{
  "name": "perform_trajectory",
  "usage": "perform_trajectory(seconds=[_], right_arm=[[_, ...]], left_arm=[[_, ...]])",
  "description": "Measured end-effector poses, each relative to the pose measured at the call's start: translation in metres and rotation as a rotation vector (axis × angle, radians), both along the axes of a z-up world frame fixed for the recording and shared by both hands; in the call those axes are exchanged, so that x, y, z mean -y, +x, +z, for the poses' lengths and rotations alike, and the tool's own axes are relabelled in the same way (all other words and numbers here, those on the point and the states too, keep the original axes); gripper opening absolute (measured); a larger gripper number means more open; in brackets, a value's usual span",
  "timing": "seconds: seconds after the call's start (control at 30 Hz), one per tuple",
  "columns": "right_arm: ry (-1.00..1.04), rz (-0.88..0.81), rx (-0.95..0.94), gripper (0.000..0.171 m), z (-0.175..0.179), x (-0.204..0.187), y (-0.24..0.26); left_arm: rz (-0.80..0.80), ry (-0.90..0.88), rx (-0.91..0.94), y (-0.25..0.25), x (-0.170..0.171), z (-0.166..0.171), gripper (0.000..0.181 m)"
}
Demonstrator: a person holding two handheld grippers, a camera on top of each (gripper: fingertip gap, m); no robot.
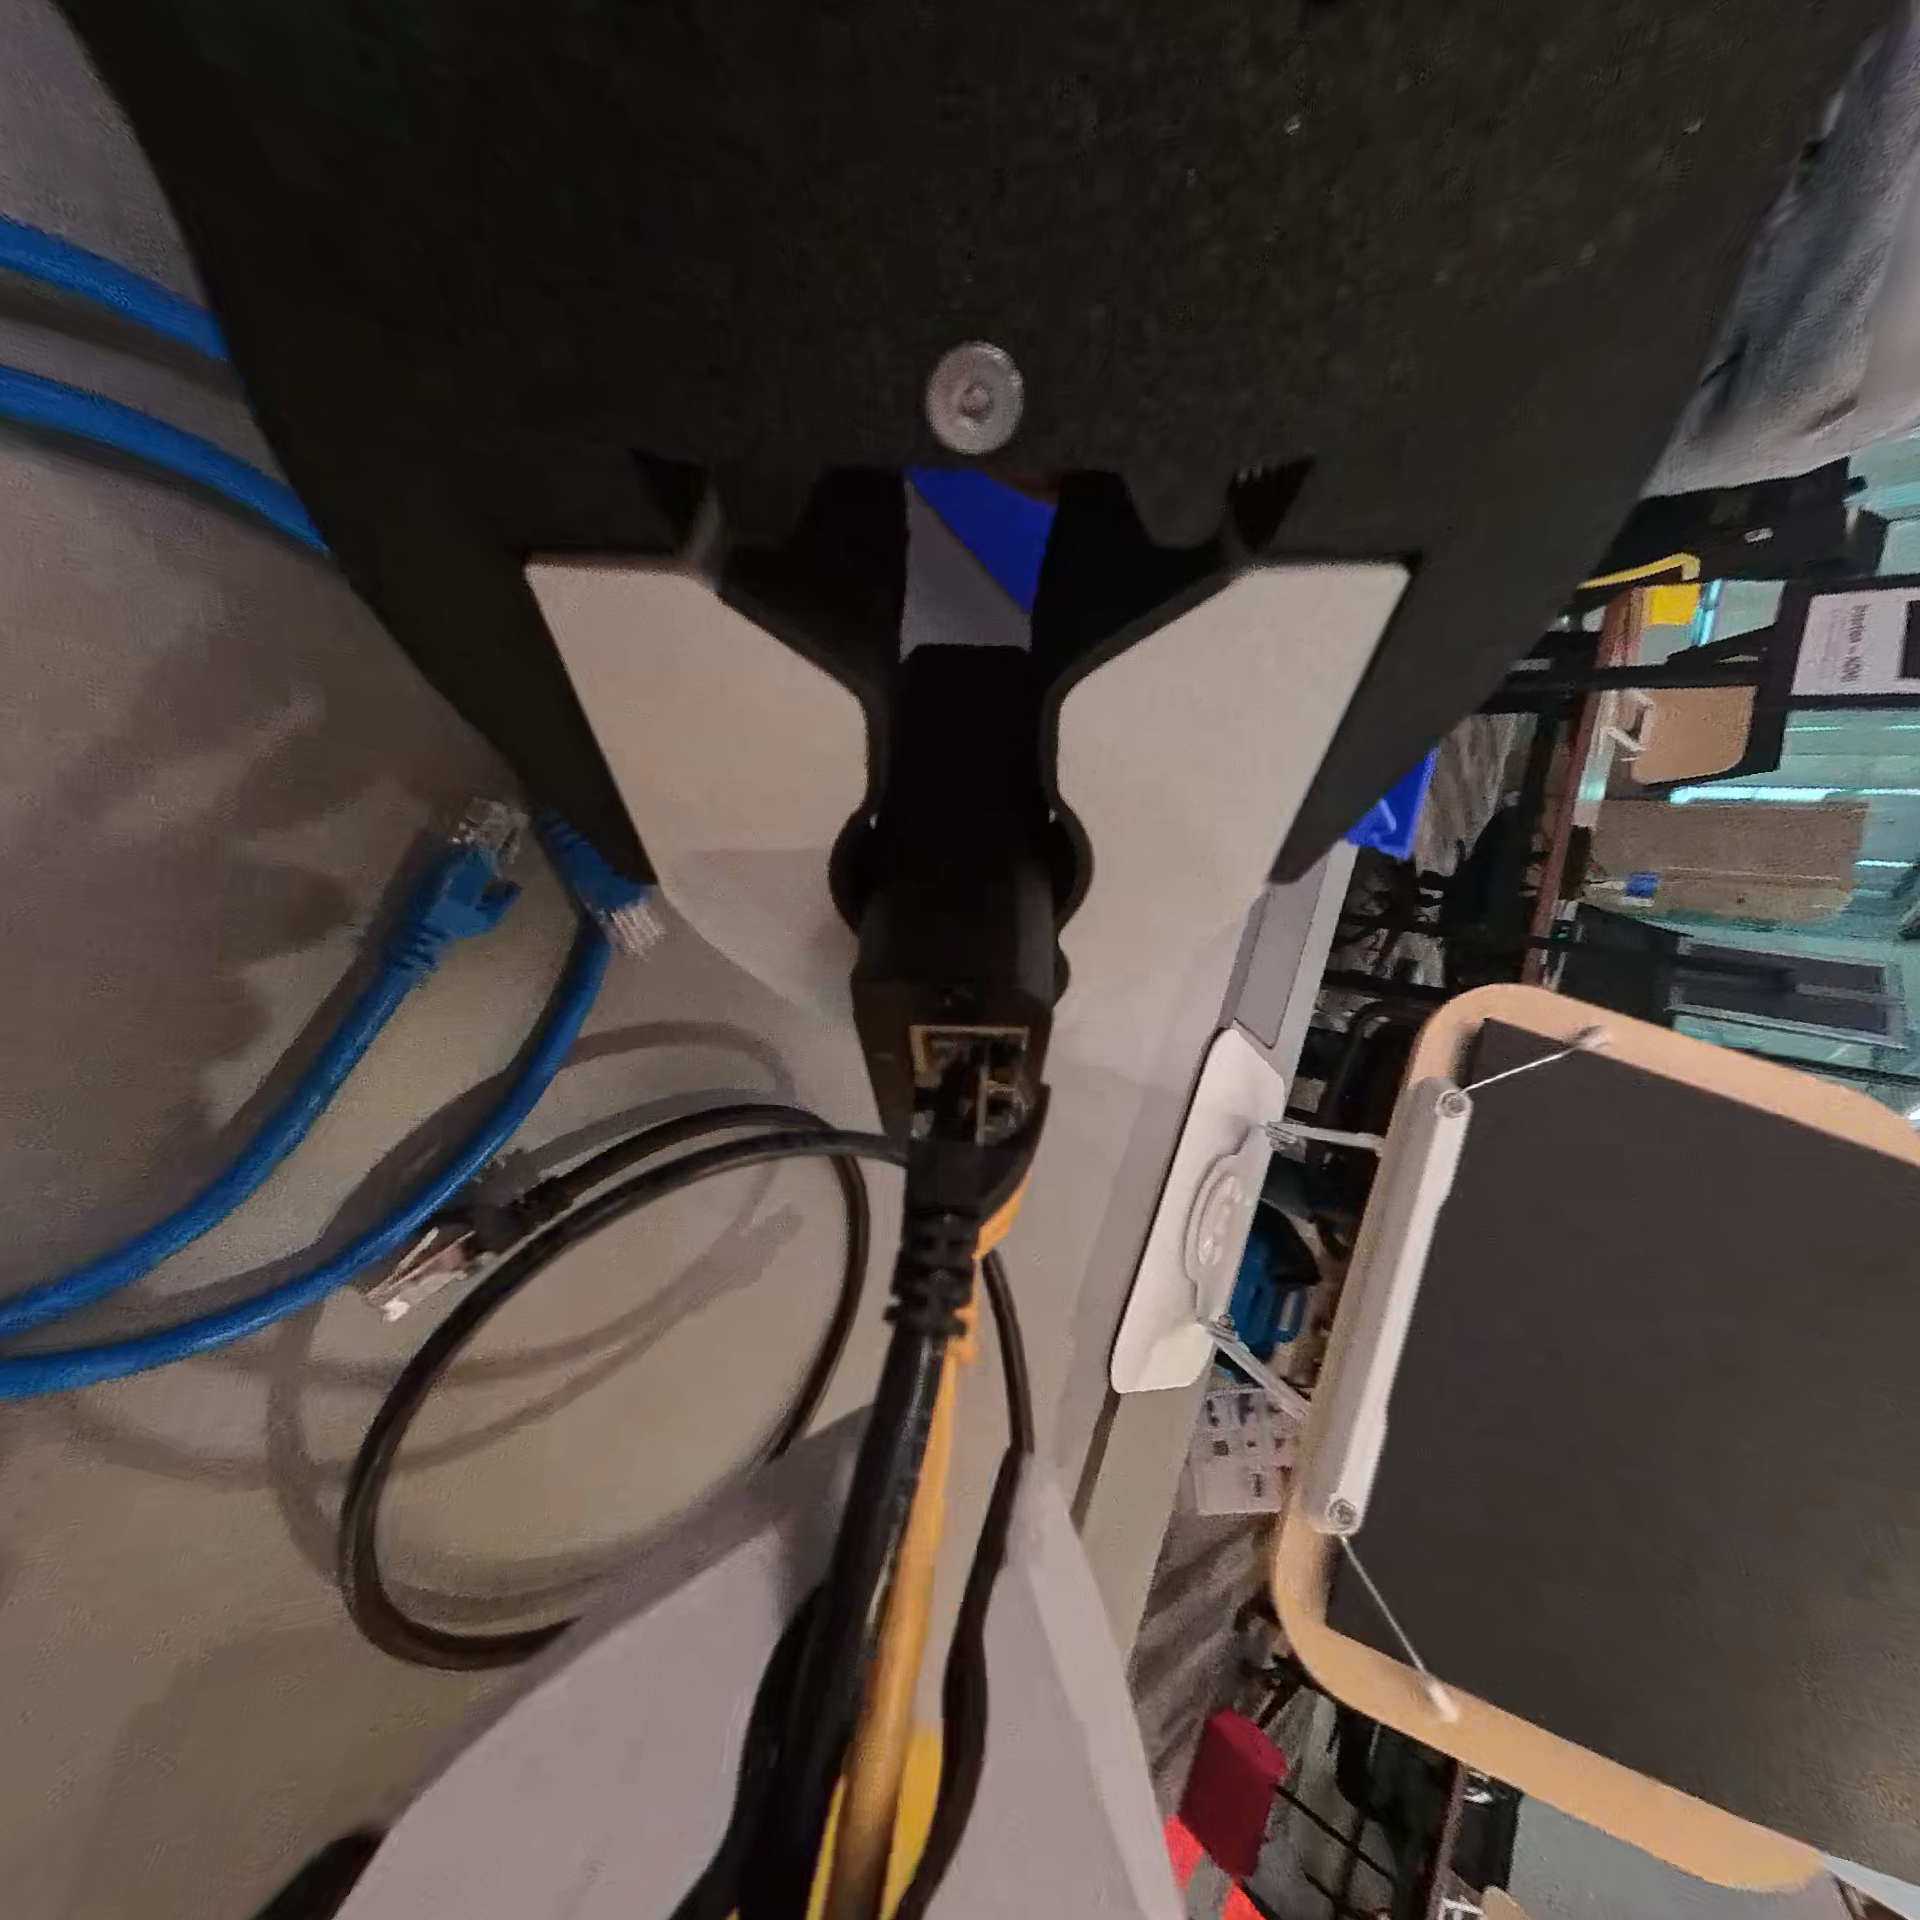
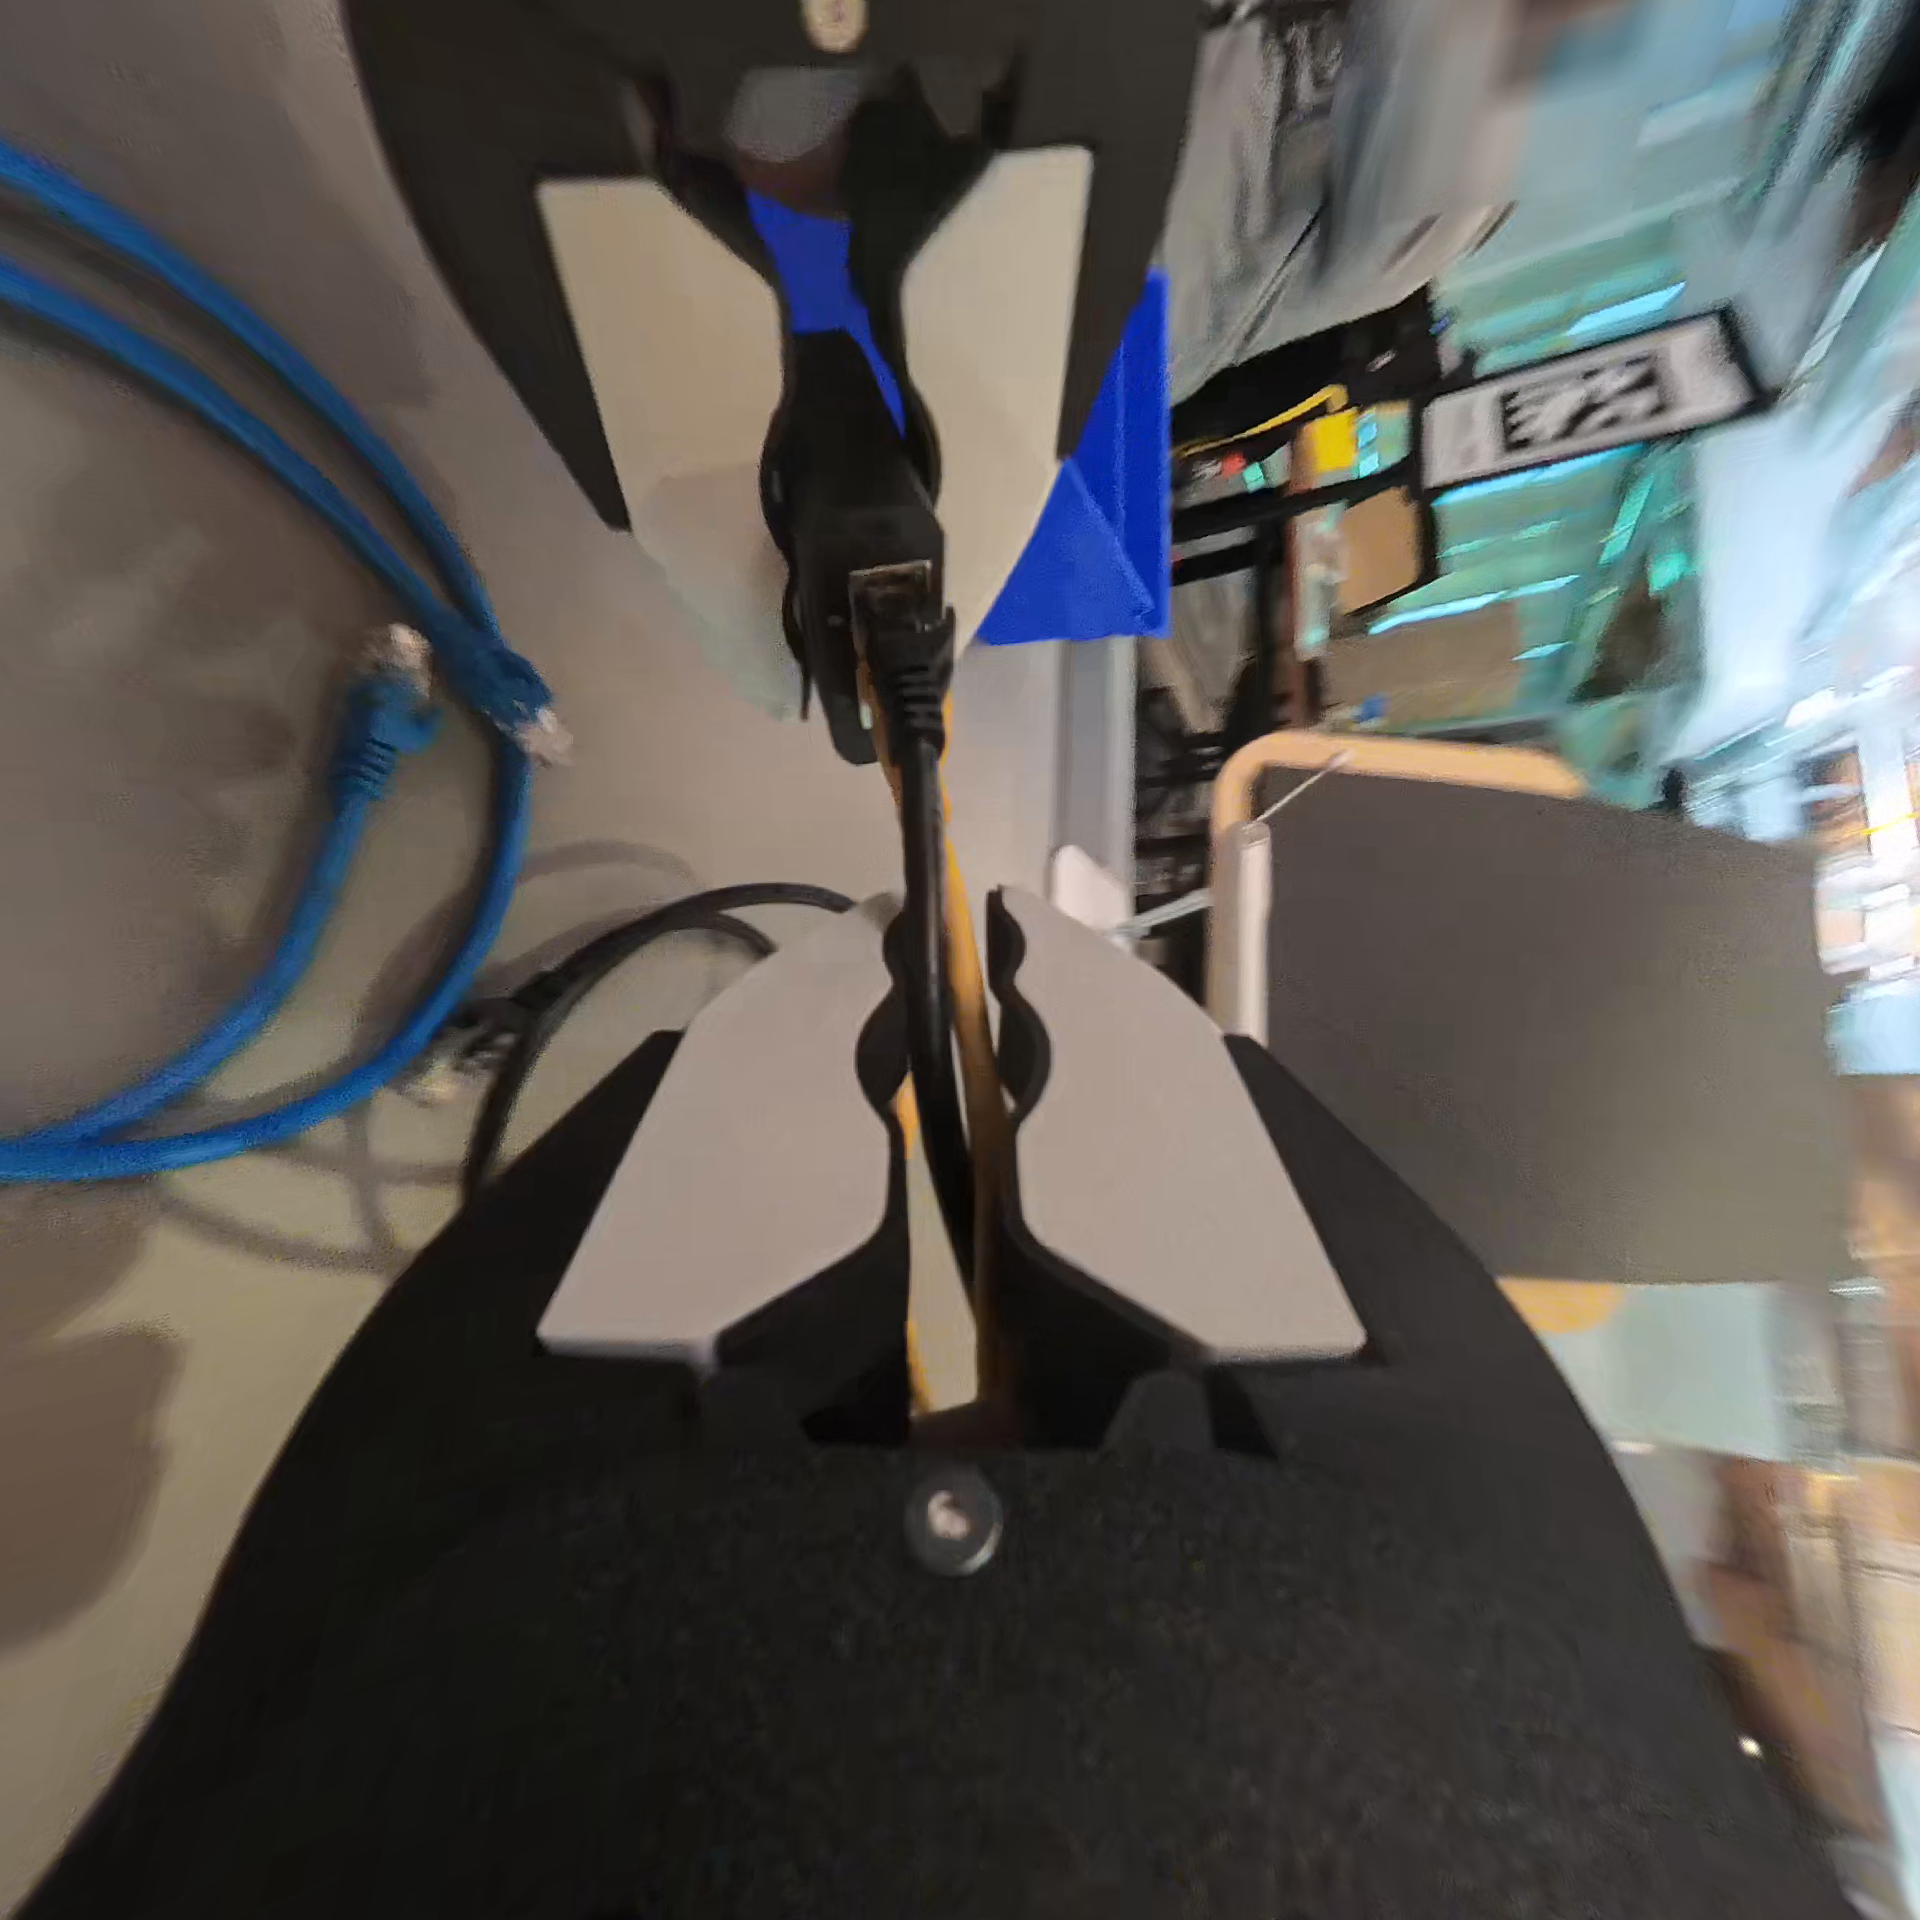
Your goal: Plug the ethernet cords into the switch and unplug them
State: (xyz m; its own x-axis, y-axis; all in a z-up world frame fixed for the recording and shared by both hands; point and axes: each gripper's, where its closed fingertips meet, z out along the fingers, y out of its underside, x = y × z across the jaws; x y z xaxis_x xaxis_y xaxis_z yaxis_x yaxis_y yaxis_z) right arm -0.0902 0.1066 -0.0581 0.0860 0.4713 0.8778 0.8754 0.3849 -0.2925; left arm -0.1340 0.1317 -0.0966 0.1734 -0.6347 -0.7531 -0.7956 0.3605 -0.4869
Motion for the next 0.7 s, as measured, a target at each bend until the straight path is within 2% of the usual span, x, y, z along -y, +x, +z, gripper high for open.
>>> perform_trajectory(seconds=[0.07,0.13,0.2,0.27,0.3,0.33,0.43,0.53,0.6,0.7], right_arm=[[-0.108,-0.018,-0.177,0.021,0.014,0.008,0.004],[-0.274,-0.005,-0.411,0.023,0.037,0.029,0.01],[-0.644,0.018,-0.584,0.025,0.037,0.063,0.015],[-1.065,0.016,-0.65,0.047,0.016,0.101,0.023],[-1.184,-0.04,-0.674,0.047,0.0,0.107,0.028],[-1.226,-0.14,-0.686,0.047,-0.022,0.102,0.035],[-1.134,-0.477,-0.722,0.046,-0.077,0.072,0.056],[-1.08,-0.549,-0.676,0.049,-0.101,0.08,0.043],[-0.974,-0.624,-0.595,0.057,-0.112,0.079,0.039],[-0.906,-0.755,-0.574,0.049,-0.125,0.079,0.034]], left_arm=[[0.052,0.031,0.033,-0.003,-0.009,0.004,0.026],[0.139,0.01,0.087,-0.014,-0.024,0.008,0.026],[0.231,-0.006,0.177,-0.03,-0.037,0.019,0.025],[0.305,-0.037,0.261,-0.044,-0.046,0.027,0.025],[0.336,-0.042,0.294,-0.049,-0.048,0.03,0.025],[0.356,-0.047,0.314,-0.053,-0.048,0.03,0.025],[0.378,-0.047,0.318,-0.057,-0.045,0.023,0.025],[0.386,-0.068,0.325,-0.056,-0.042,0.016,0.026],[0.387,-0.095,0.337,-0.053,-0.038,0.011,0.026],[0.394,-0.081,0.318,-0.053,-0.031,0.005,0.026]])
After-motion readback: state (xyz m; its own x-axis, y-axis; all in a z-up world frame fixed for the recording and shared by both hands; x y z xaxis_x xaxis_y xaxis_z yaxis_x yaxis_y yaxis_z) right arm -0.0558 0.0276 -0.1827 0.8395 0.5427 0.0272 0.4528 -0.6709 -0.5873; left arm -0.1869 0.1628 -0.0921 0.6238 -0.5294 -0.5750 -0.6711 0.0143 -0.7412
